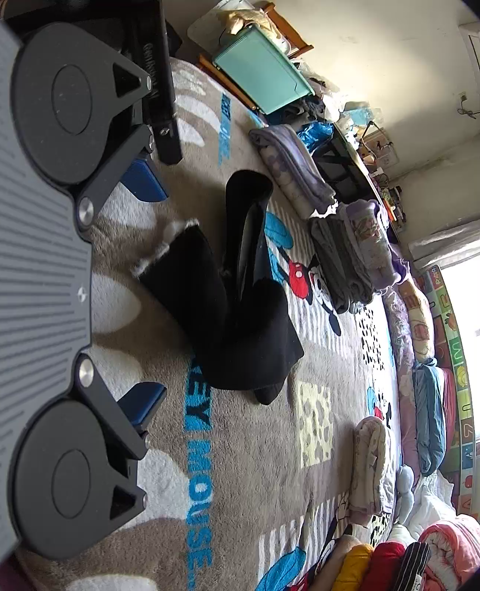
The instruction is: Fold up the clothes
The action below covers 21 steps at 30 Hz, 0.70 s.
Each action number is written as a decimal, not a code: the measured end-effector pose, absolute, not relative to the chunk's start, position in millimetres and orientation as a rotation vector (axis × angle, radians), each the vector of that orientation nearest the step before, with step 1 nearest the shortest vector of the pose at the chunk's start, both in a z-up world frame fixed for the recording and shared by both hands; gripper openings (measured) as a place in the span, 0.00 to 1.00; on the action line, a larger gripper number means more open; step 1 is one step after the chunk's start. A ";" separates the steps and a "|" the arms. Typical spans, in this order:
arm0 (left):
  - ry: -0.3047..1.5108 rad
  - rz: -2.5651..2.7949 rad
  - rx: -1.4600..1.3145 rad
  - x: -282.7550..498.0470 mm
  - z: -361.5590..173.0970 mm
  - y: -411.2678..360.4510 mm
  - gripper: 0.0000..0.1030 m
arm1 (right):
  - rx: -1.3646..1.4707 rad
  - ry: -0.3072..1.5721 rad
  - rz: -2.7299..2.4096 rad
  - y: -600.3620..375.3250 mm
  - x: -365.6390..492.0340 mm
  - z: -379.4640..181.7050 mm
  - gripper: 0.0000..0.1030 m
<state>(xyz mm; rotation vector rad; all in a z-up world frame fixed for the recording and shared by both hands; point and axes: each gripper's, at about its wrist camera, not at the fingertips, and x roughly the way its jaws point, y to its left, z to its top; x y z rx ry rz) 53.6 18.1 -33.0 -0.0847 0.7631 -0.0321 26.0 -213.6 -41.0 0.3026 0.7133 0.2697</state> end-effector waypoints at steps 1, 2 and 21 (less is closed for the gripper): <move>0.766 -0.037 -0.087 57.3 -34.7 19.3 1.00 | 0.302 0.710 0.270 -214.3 28.1 -43.0 1.00; 0.768 -0.042 -0.091 61.0 -36.2 20.8 1.00 | 0.303 0.704 0.270 -215.2 30.0 -45.0 1.00; 0.733 -0.121 -0.252 132.7 -77.5 40.7 1.00 | 0.384 0.666 0.302 -245.4 75.3 -89.4 1.00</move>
